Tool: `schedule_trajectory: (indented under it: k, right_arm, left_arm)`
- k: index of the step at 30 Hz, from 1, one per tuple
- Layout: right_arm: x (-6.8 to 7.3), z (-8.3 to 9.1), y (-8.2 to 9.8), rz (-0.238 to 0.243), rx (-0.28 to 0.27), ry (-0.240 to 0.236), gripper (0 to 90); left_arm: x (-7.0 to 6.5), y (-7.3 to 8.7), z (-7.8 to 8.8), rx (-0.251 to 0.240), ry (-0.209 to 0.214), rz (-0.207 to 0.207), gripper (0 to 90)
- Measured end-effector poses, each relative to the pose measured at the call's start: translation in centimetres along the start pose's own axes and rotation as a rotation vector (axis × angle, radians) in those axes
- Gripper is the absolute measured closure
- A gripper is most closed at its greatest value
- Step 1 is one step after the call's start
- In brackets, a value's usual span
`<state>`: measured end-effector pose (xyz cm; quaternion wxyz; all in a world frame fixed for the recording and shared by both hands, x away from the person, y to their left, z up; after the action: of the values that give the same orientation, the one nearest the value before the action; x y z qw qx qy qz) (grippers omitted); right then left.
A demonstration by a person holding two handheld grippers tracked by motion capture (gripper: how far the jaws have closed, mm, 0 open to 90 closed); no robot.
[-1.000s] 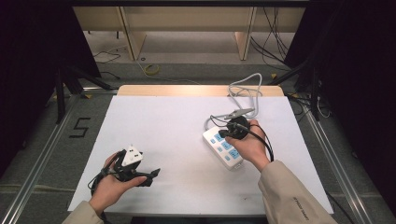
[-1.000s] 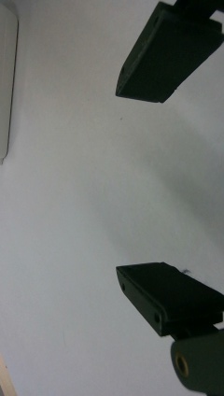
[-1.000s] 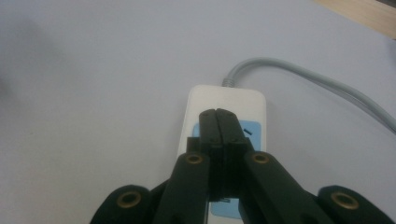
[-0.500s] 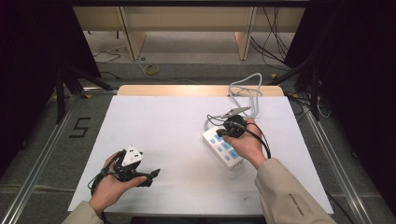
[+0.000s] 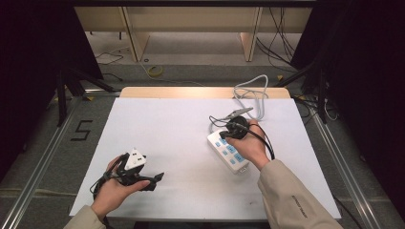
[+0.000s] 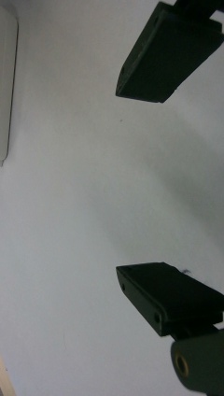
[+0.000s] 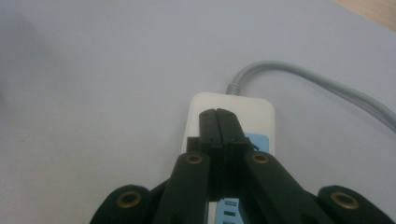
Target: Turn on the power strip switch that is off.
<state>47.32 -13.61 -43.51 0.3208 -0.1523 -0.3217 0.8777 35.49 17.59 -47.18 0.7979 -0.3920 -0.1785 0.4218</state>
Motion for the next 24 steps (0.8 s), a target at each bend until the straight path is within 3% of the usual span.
schedule_trajectory:
  k: [24]
  right_arm:
    - [0.0, -1.3, -0.6, 0.002, 0.024, -0.009, 90.0]
  left_arm:
    - [0.0, 0.0, 0.0, -0.001, 0.001, 0.001, 11.7]
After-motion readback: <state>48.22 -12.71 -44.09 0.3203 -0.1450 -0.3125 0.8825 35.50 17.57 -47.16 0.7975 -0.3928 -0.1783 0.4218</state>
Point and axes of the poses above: each handheld gripper's, and its own axes: z roughly backward along the jaws, y roughly out of its underside, x roughly to its left, the point moved 3 cm from there along -z, roughly forward along the jaws, and after that the axes turned 7 degrees about z, right-handed, at the moved point
